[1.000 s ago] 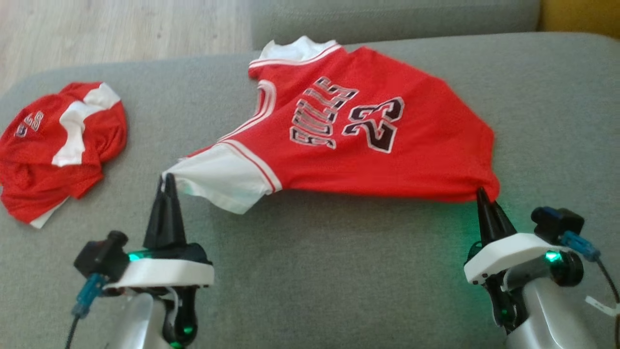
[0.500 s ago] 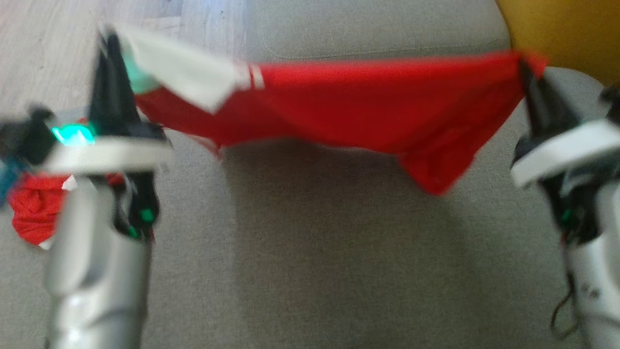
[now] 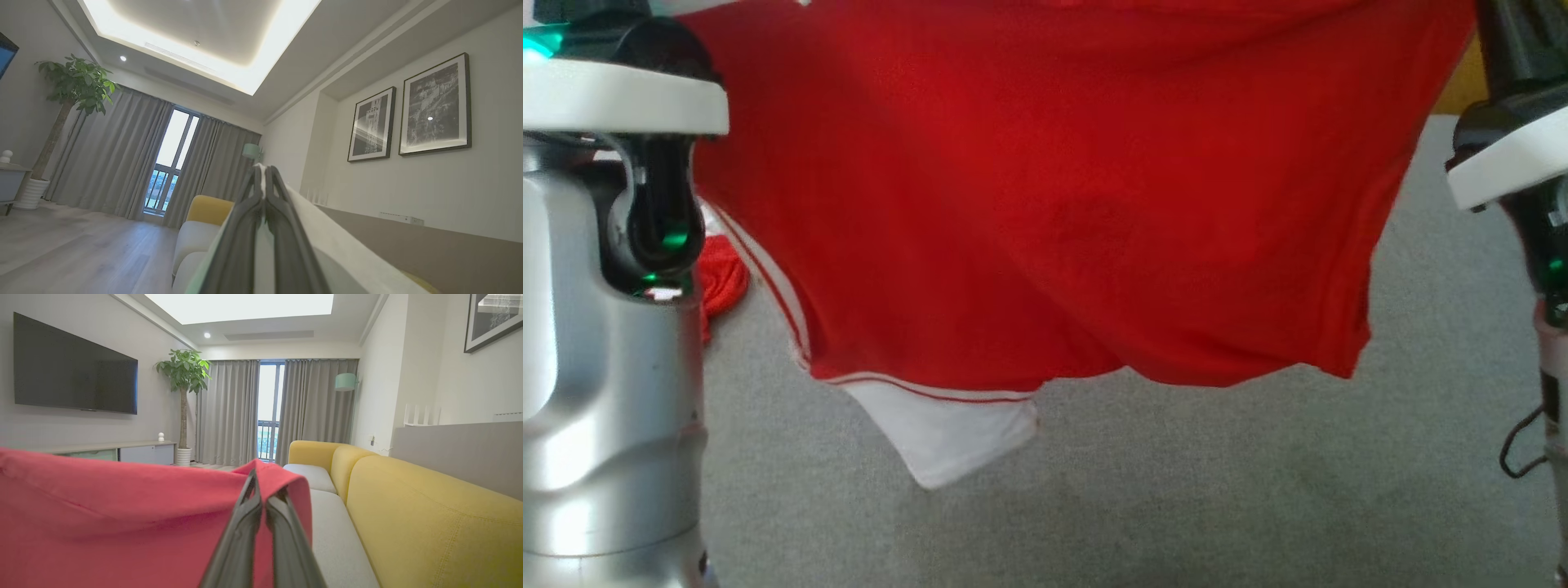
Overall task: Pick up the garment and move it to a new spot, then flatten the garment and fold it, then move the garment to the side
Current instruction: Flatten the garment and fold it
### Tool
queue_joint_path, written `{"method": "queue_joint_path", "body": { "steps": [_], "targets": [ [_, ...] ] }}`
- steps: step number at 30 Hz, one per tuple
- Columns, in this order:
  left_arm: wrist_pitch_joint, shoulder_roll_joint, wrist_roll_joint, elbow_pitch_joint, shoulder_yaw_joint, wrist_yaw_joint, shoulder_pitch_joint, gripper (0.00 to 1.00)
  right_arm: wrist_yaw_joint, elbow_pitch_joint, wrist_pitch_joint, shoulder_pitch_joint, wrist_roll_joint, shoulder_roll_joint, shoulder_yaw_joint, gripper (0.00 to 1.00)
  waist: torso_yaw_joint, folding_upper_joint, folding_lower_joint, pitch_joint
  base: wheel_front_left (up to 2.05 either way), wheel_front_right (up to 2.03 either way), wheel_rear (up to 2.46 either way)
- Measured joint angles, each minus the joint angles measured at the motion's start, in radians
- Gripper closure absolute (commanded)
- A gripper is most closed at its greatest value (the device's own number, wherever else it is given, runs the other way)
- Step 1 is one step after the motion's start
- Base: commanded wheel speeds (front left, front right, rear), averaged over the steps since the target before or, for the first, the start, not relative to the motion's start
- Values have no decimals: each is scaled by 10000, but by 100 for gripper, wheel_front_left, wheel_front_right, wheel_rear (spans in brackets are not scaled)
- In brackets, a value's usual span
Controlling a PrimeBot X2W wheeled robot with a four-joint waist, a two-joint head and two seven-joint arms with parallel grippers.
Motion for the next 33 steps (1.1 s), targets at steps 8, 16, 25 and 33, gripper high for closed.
{"method": "queue_joint_path", "body": {
  "steps": [8,16,25,33],
  "targets": [
    [719,589,192,972,-236,-67,-748,100,0,506,604,-421,190,52,188,100,-46,0,1,1001,0,0,0],
    [98,1172,516,3678,-113,-426,-5323,100,0,3904,-364,-5469,-332,-36,765,100,-212,-1,5,3089,0,0,0],
    [-1770,966,690,6840,-297,-696,-8394,100,0,8197,-3584,-8876,-1854,-215,913,100,-67,-1,7,4744,0,0,0],
    [-2706,424,-98,8136,-1367,-855,-7026,100,0,10496,-4178,-8061,-1116,-192,2197,100,510,-1,1,4606,0,0,0]
  ]
}}
